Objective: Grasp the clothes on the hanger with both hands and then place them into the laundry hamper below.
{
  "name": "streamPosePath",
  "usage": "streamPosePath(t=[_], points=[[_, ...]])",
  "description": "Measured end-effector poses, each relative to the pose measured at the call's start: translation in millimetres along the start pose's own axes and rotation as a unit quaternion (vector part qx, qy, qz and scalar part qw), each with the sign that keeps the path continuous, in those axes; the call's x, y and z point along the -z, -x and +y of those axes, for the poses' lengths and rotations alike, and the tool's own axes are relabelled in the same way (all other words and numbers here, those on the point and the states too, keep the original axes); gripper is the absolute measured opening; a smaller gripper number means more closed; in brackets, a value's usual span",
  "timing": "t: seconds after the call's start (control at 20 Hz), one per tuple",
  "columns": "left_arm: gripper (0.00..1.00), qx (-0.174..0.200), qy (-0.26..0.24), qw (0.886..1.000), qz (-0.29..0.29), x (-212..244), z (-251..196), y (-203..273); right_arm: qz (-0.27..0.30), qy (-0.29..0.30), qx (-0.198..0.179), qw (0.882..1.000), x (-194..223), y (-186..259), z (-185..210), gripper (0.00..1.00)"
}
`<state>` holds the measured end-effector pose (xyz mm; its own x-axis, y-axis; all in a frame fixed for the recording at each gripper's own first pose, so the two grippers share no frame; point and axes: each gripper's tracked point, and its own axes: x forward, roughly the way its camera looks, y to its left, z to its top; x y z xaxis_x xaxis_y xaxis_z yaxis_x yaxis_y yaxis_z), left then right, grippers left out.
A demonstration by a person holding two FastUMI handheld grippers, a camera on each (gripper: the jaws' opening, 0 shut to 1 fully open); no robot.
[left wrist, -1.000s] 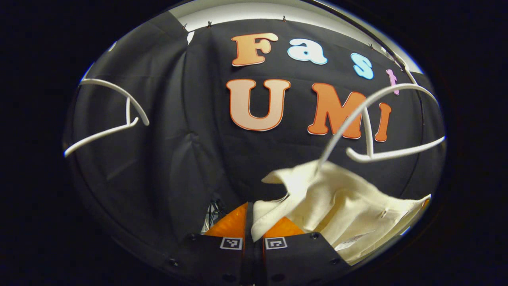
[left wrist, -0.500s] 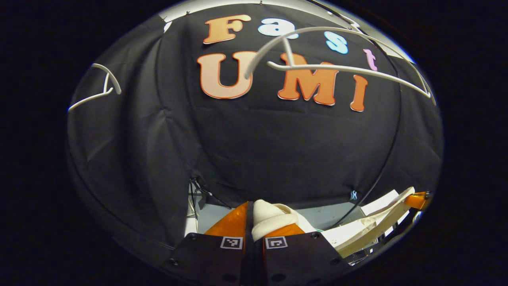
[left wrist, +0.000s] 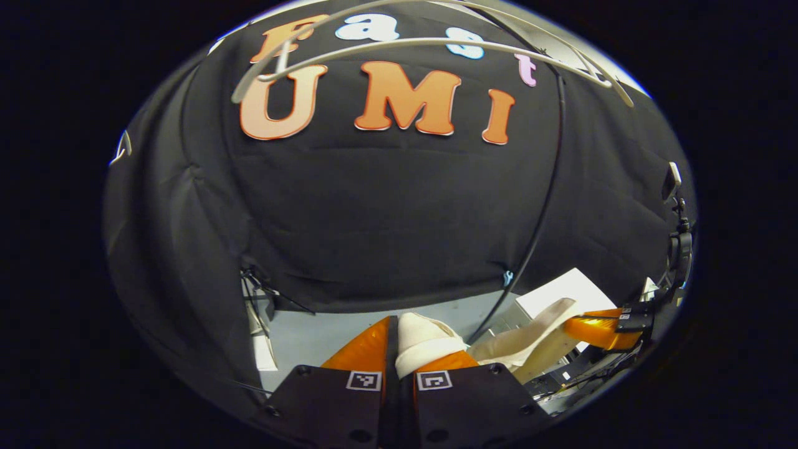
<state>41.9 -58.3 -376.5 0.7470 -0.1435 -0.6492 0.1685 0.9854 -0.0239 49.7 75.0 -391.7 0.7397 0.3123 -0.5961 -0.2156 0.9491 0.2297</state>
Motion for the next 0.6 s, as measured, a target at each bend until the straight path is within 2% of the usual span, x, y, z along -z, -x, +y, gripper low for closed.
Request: streamPosePath(t=[0.35, 0.6], points=[[0.07, 0.07, -0.03, 0.996, 0.041, 35, -86, -30, 0.025, -0.029, 0.02, 0.999, 32, -10, -33, 0.0], [0.06, 0.095, -0.014, 0.99, 0.103, 90, -119, -51, 0.062, -0.051, 0.035, 0.996, 72, -36, -60, 0.0]])
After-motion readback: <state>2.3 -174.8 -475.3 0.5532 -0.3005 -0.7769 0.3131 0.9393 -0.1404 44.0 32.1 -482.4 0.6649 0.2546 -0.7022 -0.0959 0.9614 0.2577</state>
